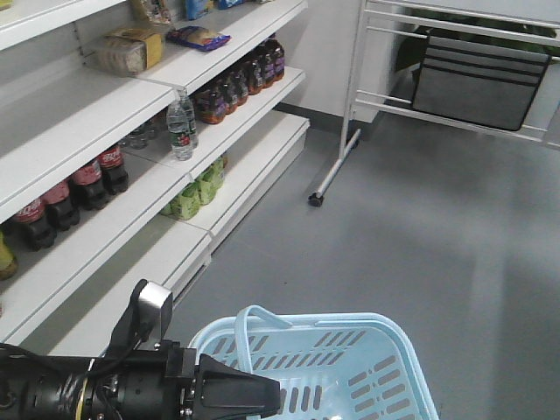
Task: Place coke in basket with both arms
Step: 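Drive the base, holding the basket, to the shelf with the red Coca-Cola bottle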
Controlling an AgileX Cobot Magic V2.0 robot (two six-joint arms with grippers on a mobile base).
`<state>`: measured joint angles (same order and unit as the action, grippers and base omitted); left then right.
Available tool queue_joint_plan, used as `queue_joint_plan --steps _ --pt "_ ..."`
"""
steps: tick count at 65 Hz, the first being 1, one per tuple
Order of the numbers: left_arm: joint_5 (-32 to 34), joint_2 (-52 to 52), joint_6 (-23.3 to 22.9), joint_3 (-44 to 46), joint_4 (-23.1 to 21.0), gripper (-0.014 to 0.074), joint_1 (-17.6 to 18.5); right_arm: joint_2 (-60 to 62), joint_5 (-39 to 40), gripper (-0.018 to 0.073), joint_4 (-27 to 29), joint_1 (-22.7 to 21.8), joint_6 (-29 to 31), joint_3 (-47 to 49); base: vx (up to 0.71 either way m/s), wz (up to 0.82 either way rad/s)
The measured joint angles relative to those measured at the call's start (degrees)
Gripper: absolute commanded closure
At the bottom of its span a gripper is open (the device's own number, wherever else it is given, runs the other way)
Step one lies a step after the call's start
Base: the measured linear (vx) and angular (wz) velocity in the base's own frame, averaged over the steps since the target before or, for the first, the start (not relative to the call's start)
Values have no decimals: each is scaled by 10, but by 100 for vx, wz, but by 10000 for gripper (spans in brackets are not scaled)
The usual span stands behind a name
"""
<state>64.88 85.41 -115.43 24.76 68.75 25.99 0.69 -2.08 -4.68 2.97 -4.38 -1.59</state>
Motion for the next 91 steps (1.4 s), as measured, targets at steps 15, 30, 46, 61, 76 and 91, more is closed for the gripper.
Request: queue_joint_plan --steps 15,30,46,61,76,91 --pt "0 0 0 0 0 604 0 0 0 564 0 0 0 0 5 -33" --pt "0 0 -1 0 0 604 0 0 0 564 0 0 0 0 9 -35" --pt "0 0 -1 0 0 604 0 0 0 564 0 0 0 0 15 -35" --pt "0 0 -2 0 0 604 0 0 0 564 0 0 0 0 20 -28" --pt "0 0 -2 0 0 604 0 0 0 564 0 0 0 0 23 -24" --pt "0 0 -2 0 0 604 0 0 0 564 0 0 0 0 25 -18"
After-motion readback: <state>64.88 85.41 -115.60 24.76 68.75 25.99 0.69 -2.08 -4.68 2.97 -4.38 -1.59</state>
